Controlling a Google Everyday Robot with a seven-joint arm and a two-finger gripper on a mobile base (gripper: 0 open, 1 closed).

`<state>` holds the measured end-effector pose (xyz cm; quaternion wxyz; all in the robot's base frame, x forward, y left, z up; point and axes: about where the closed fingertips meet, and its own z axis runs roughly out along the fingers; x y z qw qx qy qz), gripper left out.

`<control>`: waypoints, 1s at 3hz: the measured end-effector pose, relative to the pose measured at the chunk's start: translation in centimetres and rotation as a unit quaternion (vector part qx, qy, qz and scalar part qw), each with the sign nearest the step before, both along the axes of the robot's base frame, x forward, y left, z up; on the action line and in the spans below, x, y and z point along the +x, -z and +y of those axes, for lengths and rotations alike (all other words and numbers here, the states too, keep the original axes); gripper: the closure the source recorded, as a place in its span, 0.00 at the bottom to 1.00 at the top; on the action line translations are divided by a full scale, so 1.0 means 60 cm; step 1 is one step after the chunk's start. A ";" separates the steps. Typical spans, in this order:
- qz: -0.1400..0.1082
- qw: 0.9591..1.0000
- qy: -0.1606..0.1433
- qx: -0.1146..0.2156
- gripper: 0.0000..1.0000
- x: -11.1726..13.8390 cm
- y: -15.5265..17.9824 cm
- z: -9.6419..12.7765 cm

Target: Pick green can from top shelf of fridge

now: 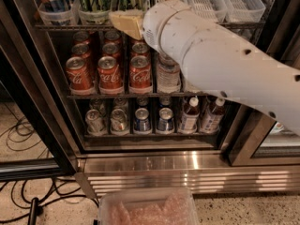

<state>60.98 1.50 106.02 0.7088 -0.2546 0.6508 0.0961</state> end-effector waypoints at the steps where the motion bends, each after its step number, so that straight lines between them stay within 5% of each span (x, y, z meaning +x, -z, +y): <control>1: 0.001 1.000 0.004 0.002 0.30 0.019 0.002 0.004; 3: 0.004 1.000 0.005 0.011 0.36 0.050 -0.002 0.030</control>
Offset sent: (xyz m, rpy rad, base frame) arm 0.0466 0.0442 0.0085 0.0165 0.0314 -0.0284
